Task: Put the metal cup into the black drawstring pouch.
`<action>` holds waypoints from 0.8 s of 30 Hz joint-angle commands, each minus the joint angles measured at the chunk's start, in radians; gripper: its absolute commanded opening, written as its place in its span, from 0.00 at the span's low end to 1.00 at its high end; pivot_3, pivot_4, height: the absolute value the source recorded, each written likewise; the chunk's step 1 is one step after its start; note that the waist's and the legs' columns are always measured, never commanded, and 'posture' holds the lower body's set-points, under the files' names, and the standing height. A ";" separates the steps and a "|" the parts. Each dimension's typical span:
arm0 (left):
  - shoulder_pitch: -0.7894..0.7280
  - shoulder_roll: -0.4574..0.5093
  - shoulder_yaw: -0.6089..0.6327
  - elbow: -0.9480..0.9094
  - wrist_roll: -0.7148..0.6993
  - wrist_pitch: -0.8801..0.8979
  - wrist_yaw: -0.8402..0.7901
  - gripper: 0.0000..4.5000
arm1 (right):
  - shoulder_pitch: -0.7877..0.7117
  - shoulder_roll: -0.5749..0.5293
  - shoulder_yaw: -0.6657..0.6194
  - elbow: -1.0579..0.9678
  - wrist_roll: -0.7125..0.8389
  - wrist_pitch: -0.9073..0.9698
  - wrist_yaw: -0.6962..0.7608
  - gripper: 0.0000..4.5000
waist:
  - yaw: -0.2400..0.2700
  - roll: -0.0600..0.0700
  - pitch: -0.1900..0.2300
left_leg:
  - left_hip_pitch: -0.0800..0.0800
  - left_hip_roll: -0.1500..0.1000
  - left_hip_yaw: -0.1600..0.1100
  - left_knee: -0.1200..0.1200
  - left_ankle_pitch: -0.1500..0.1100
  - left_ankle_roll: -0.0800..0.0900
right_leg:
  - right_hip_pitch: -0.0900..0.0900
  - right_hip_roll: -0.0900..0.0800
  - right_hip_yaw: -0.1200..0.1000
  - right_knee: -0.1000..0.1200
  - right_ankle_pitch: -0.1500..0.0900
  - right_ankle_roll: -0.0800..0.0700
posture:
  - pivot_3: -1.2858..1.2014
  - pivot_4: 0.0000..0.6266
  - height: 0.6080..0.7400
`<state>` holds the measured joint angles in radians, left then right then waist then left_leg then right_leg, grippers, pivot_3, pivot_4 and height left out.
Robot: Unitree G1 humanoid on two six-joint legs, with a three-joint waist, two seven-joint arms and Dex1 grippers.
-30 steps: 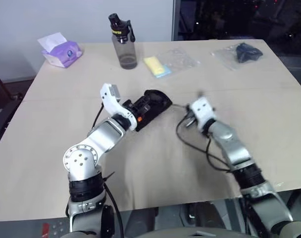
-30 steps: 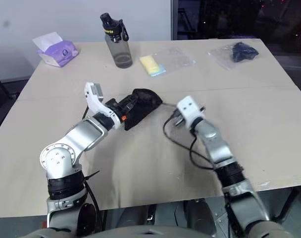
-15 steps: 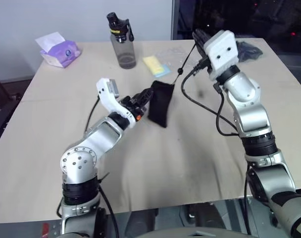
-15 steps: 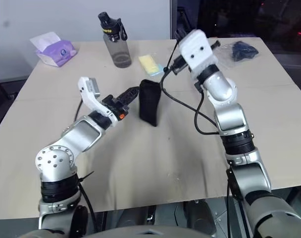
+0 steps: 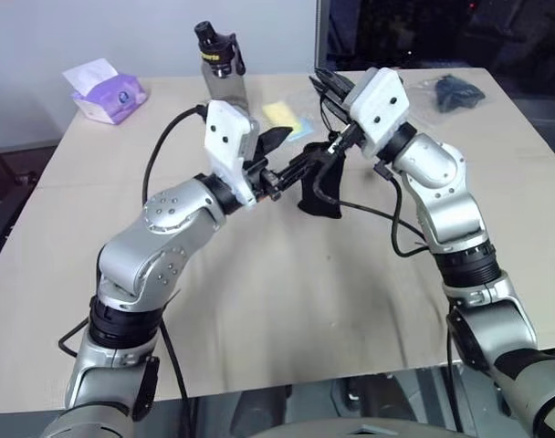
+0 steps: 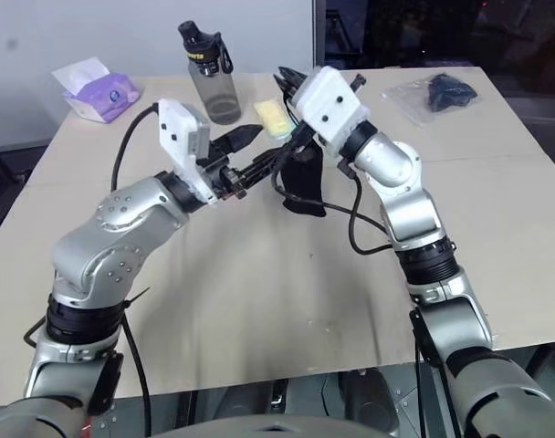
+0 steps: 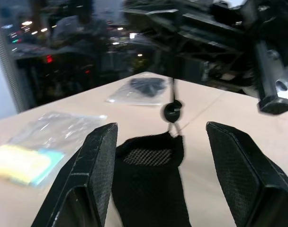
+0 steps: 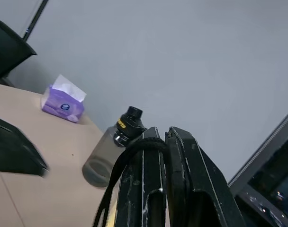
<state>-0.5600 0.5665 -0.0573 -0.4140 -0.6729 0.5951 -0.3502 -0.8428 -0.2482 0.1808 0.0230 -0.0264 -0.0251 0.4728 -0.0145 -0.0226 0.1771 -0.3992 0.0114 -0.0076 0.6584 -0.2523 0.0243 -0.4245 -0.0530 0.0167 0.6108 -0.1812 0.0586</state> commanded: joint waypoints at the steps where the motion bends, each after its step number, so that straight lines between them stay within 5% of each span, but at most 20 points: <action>1: -0.049 -0.045 -0.019 0.032 0.057 -0.046 -0.043 0.68 | -0.029 0.019 -0.003 -0.063 0.019 -0.017 0.011 0.00 | 0.000 0.000 0.000 | 0.000 0.000 0.000 -0.001 0.000 0.000 | 0.000 0.000 0.000 -0.001 0.000 0.000 | 0.52 0.24 1.00; 12: -0.093 -0.173 -0.038 0.133 0.155 -0.092 -0.130 0.68 | -0.032 0.057 -0.004 -0.098 0.015 0.001 0.016 0.00 | 0.000 0.000 0.000 | -0.002 0.000 0.001 -0.005 0.001 -0.001 | -0.004 0.000 0.000 -0.001 0.000 0.001 | 0.52 0.24 1.00; 15: -0.087 -0.189 -0.033 0.132 0.168 -0.099 -0.144 0.49 | -0.034 0.057 -0.006 -0.097 0.013 0.001 0.016 0.00 | 0.000 0.000 0.000 | -0.002 0.000 0.001 -0.005 0.001 -0.001 | -0.004 0.000 0.000 -0.001 0.000 0.001 | 0.52 0.24 1.00; 19: -0.077 -0.201 -0.020 0.124 0.174 -0.098 -0.148 0.07 | -0.035 0.056 -0.008 -0.095 0.013 -0.001 0.017 0.00 | 0.000 0.000 0.000 | -0.002 0.000 0.001 -0.005 0.001 -0.001 | -0.004 0.000 0.000 0.000 0.000 0.001 | 0.52 0.24 1.00; 24: -0.047 -0.201 -0.024 0.115 0.193 -0.084 -0.152 0.05 | -0.043 0.063 -0.025 -0.080 0.014 -0.012 -0.007 0.00 | 0.000 0.000 0.000 | -0.002 0.000 0.001 -0.005 0.001 -0.001 | -0.004 0.000 0.000 0.000 0.001 0.001 | 0.52 0.24 1.00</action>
<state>-0.6142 0.3650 -0.0884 -0.2629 -0.4909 0.5170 -0.4979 -0.8468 -0.1901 0.1839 -0.0238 -0.0216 -0.0174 0.4878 -0.0147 -0.0226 0.1771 -0.4008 0.0114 -0.0070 0.6532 -0.2516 0.0235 -0.4288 -0.0532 0.0171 0.6110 -0.1806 0.0592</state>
